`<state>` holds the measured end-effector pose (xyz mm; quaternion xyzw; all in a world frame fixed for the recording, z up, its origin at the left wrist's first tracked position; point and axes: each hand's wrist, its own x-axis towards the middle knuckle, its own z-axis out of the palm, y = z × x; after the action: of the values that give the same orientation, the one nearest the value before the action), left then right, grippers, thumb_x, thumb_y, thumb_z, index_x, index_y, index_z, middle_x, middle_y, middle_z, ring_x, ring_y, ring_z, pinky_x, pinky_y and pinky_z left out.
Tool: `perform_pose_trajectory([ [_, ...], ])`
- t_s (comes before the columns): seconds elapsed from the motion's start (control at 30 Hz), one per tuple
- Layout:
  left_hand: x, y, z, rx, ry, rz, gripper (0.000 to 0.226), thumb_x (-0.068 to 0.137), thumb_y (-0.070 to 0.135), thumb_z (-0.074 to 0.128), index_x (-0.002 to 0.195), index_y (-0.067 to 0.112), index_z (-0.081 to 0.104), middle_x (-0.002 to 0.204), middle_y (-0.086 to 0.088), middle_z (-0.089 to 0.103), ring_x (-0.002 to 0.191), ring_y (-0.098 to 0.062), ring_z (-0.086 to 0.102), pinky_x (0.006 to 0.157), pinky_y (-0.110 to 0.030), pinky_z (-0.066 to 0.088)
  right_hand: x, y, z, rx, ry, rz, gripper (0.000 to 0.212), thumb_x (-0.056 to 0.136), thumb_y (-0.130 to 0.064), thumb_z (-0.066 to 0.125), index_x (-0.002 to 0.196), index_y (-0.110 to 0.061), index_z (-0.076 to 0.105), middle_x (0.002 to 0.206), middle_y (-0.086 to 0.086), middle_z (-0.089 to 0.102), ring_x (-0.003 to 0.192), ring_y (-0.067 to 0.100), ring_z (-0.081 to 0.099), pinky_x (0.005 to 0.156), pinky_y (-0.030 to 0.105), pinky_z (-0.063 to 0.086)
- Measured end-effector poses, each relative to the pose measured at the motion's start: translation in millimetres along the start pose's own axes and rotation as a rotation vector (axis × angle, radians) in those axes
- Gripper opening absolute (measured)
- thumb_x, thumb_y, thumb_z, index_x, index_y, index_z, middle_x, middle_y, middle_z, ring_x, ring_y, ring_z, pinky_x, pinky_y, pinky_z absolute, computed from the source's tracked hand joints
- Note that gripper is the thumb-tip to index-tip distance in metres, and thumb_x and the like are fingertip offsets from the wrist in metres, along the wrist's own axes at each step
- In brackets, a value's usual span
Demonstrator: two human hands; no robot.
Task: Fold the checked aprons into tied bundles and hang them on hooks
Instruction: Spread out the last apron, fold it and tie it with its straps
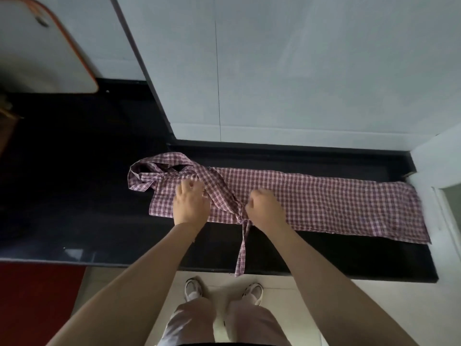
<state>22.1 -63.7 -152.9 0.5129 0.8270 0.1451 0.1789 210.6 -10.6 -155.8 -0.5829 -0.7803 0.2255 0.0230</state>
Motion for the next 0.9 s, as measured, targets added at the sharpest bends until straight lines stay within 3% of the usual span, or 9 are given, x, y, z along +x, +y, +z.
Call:
perform_pose_trajectory([
  [0.13,32.2,-10.2,-21.2,-0.45,-0.094,-0.549,0.025,0.097,0.019,0.043,0.104,0.007,0.064,0.08,-0.002,0.058,0.065,-0.016,0.053,0.052,-0.027,0.035,21.1,-43.8,13.2,0.217,-0.021,-0.083,0.019,0.093,-0.017,0.057,0.111,-0.011,0.061,0.108,0.0,0.057,0.101,0.015,0.055,0.081,0.028,0.052],
  [0.2,43.3,-22.5,-28.9,-0.453,-0.108,-0.552,0.024,0.094,0.015,0.041,0.091,0.009,0.064,0.074,-0.003,0.057,0.065,-0.019,0.052,0.051,-0.028,0.033,37.2,-64.6,21.8,0.275,-0.061,-0.077,0.036,0.094,-0.021,0.06,0.127,-0.01,0.057,0.123,0.003,0.056,0.114,0.017,0.053,0.094,0.032,0.05],
  [0.37,54.0,-69.6,-45.3,-0.172,-0.088,-0.375,0.03,0.089,0.024,0.047,0.111,0.018,0.068,0.126,-0.007,0.054,0.104,-0.032,0.059,0.081,-0.045,0.054,76.0,-111.5,35.0,0.317,-0.04,-0.031,0.052,0.093,-0.022,0.064,0.142,-0.014,0.048,0.135,0.005,0.057,0.126,0.024,0.051,0.104,0.04,0.047],
  [0.5,65.4,-90.2,-64.4,-0.24,-0.208,-0.366,0.02,0.093,0.022,0.048,0.075,0.025,0.055,0.079,-0.002,0.063,0.073,-0.024,0.059,0.059,-0.03,0.043,97.3,-137.7,39.1,0.074,-0.142,0.116,0.06,0.091,-0.045,0.064,0.141,-0.019,0.045,0.139,0.005,0.053,0.133,0.032,0.041,0.108,0.049,0.036],
  [0.57,79.7,-102.2,-68.4,-0.361,-0.274,-0.465,0.025,0.095,0.025,0.05,0.071,0.022,0.056,0.074,-0.001,0.064,0.078,-0.024,0.063,0.069,-0.032,0.051,103.5,-143.7,36.4,0.012,-0.16,0.171,0.039,0.092,-0.043,0.062,0.122,-0.018,0.059,0.124,0.006,0.059,0.128,0.032,0.043,0.106,0.049,0.033],
  [0.63,85.5,-114.7,-74.1,-0.521,-0.295,-0.639,0.028,0.092,0.034,0.056,0.083,0.01,0.068,0.079,-0.007,0.073,0.075,-0.025,0.072,0.073,-0.038,0.061,107.0,-148.2,31.9,0.059,-0.111,0.188,0.018,0.092,-0.031,0.061,0.105,-0.018,0.062,0.114,0.006,0.059,0.122,0.031,0.044,0.103,0.048,0.035],
  [0.7,83.9,-123.6,-81.7,-0.426,-0.168,-0.634,0.035,0.088,0.041,0.063,0.089,0.007,0.067,0.089,-0.01,0.073,0.075,-0.026,0.07,0.066,-0.036,0.058,106.4,-153.2,20.9,0.155,-0.08,0.174,0.017,0.09,-0.024,0.062,0.106,-0.018,0.06,0.116,0.006,0.054,0.118,0.028,0.045,0.1,0.047,0.041],
  [0.8,83.0,-137.7,-83.5,-0.267,0.125,-0.499,0.053,0.081,0.036,0.073,0.12,0.008,0.052,0.128,-0.015,0.05,0.118,-0.033,0.049,0.087,-0.044,0.047,97.0,-160.1,2.4,0.409,-0.126,0.156,0.017,0.087,-0.013,0.064,0.099,-0.019,0.054,0.099,0.002,0.058,0.093,0.023,0.059,0.076,0.037,0.051],
  [0.9,97.5,-144.5,-85.9,-0.33,-0.075,-0.385,0.088,0.079,0.042,0.077,0.151,0.022,0.03,0.149,-0.01,0.038,0.135,-0.033,0.038,0.107,-0.049,0.04,84.6,-167.5,-7.4,0.444,-0.216,0.142,0.028,0.087,-0.012,0.067,0.109,-0.022,0.053,0.096,0.001,0.061,0.081,0.017,0.063,0.071,0.035,0.055],
])
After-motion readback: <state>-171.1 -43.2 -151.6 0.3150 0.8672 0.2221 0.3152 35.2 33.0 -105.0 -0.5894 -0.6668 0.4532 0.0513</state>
